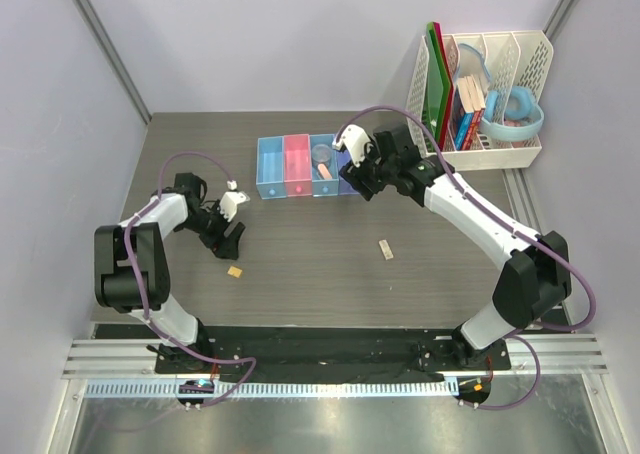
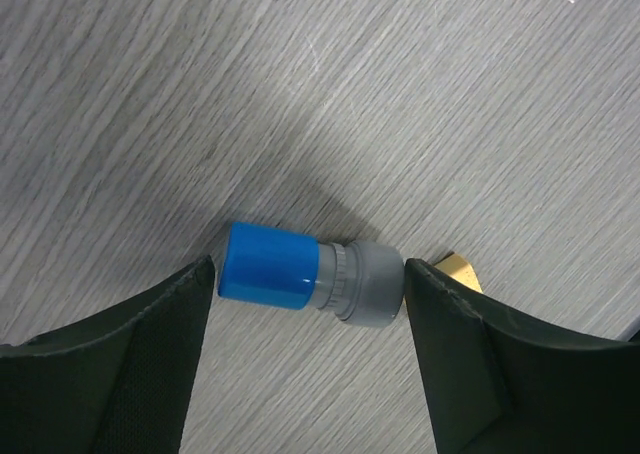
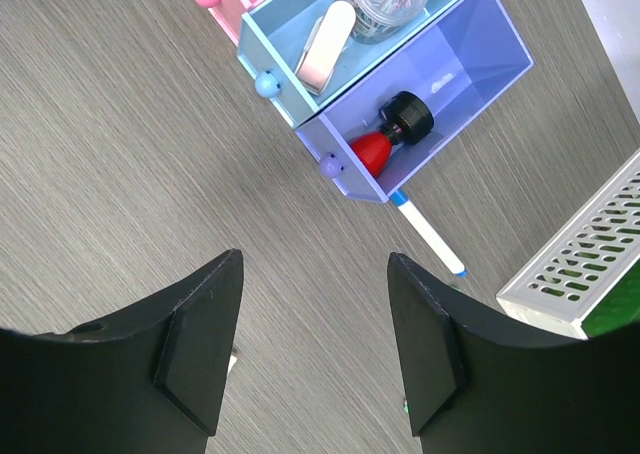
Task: Sort the stationery into containers
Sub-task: Pick up the stationery from the center of the board, then place the stationery in the storage box.
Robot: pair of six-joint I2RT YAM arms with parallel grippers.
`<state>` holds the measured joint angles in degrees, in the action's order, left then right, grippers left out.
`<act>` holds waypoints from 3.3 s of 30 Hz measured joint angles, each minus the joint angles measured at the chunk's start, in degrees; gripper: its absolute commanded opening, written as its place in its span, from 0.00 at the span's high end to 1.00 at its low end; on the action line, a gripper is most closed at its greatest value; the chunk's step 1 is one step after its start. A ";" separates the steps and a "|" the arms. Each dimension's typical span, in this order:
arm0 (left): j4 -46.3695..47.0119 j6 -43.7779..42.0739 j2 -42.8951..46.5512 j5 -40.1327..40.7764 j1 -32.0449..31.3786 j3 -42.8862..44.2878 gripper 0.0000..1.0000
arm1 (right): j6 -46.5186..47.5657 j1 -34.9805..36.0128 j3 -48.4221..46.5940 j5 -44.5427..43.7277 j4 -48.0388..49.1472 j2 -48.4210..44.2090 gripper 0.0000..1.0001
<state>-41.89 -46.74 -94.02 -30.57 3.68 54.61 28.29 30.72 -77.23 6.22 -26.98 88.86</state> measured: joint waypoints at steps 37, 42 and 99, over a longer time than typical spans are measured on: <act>-0.26 11.04 6.67 -2.86 -14.38 9.64 0.38 | 0.26 0.63 0.00 -2.80 2.12 1.20 0.36; 1.01 13.38 2.84 -1.95 -18.10 17.46 0.37 | 0.26 -1.29 0.00 -3.17 2.25 1.55 0.36; 9.90 20.76 -46.82 5.22 -33.97 74.49 0.30 | -0.04 -18.64 16.50 -4.59 4.76 -9.16 0.36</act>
<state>-31.99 -25.98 -140.84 -25.34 -30.28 129.10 28.25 12.08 -60.73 1.63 -22.22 79.70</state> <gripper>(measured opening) 0.672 0.644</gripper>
